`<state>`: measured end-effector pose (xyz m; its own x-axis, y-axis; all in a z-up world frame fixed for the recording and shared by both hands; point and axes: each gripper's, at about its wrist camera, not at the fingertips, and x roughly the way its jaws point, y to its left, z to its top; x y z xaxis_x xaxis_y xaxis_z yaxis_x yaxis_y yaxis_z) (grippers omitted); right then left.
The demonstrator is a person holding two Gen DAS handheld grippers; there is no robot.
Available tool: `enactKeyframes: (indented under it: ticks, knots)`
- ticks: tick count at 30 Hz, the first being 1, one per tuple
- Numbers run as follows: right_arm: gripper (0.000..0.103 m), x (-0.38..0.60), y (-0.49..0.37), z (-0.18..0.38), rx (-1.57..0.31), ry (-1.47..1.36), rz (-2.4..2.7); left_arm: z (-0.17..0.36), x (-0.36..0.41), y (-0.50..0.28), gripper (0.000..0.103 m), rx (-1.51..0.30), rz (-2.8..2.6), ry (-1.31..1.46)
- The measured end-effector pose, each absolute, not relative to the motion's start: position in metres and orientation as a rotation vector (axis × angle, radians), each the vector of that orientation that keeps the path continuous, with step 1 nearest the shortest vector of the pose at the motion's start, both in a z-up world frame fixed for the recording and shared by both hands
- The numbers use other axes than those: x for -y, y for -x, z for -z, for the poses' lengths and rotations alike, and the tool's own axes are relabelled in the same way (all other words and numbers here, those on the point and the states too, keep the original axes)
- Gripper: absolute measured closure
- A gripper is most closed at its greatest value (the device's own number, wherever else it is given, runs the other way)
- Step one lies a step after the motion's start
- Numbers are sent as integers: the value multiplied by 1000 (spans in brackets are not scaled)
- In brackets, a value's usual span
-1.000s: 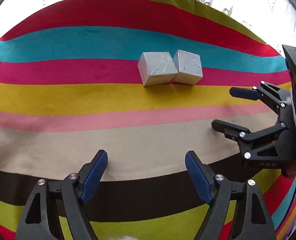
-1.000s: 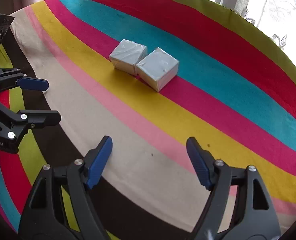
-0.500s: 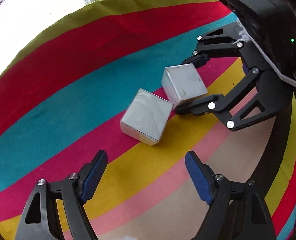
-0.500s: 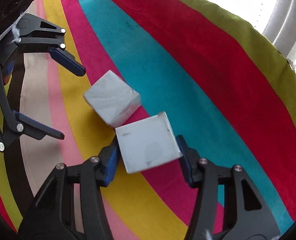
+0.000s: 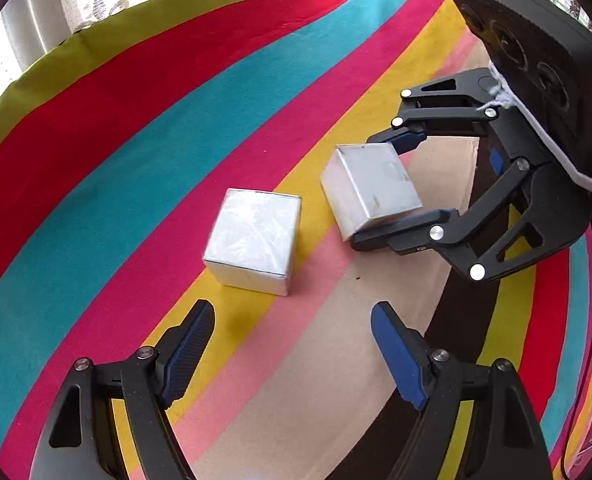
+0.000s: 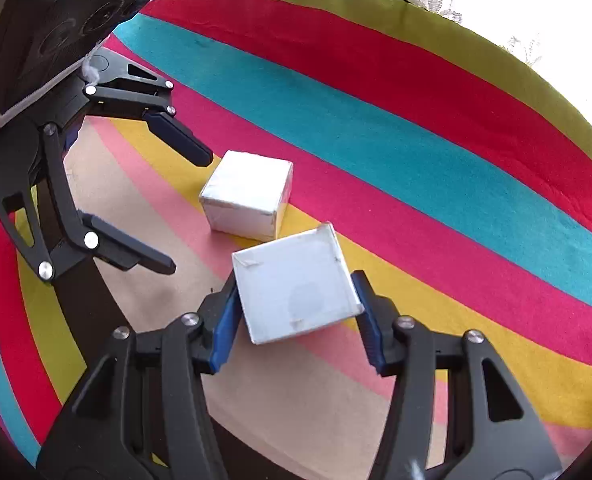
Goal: Organize rigid objects
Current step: 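Grasp one white cube with the right gripper while the left grasps the other, then carry both white cubes over to the storage box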
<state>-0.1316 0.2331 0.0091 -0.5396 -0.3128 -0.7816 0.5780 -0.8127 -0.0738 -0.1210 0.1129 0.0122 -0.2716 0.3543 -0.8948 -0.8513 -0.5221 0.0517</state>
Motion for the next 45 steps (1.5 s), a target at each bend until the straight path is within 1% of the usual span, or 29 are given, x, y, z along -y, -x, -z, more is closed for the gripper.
enactKeyframes:
  ticks: [2, 7, 8, 9, 10, 11, 14, 16, 17, 25, 27, 33, 40, 45]
  knots:
    - [47, -236, 126, -7, -437, -1104, 2344, -9, -121, 120, 21, -760, -1954, 1113]
    - [47, -254, 105, -13, -371, -1131, 2401, -4, -126, 143, 20, -538, -2041, 1187]
    - [47, -259, 98, -15, -341, -1134, 2413, -4, -125, 144, 24, -493, -2068, 1186]
    - [47, -265, 90, -17, -311, -1138, 2424, -5, -124, 141, 31, -474, -2106, 1180]
    - [47, -270, 82, -19, -293, -1143, 2437, -9, -122, 137, 56, -446, -2143, 1180]
    - [47, -270, 72, -22, -276, -1149, 2454, -13, -121, 130, 57, -426, -2159, 1205]
    - [47, -292, 47, -28, -206, -1180, 2483, -26, -116, 90, 58, -405, -2221, 1185]
    - [47, -290, 24, -30, -196, -1197, 2506, -33, -114, 62, 58, -417, -2271, 1190]
    - [47, -282, 14, -31, -186, -1209, 2513, -34, -100, 63, 58, -415, -2293, 1197]
    - [47, -275, -44, -34, -155, -1264, 2568, -33, -74, -14, 58, -157, -2482, 1252]
    - [47, -269, -57, -36, -159, -1257, 2585, -38, -66, -41, 58, -125, -2518, 1230]
    - [47, -254, -97, -46, -156, -1237, 2597, -49, -56, -97, 58, -98, -2552, 1193]
    - [47, -250, -134, -47, -107, -1241, 2623, -46, -66, -134, 58, -93, -2537, 1152]
    - [47, -253, -158, -52, -114, -1243, 2631, -38, -76, -154, 58, -97, -2495, 1164]
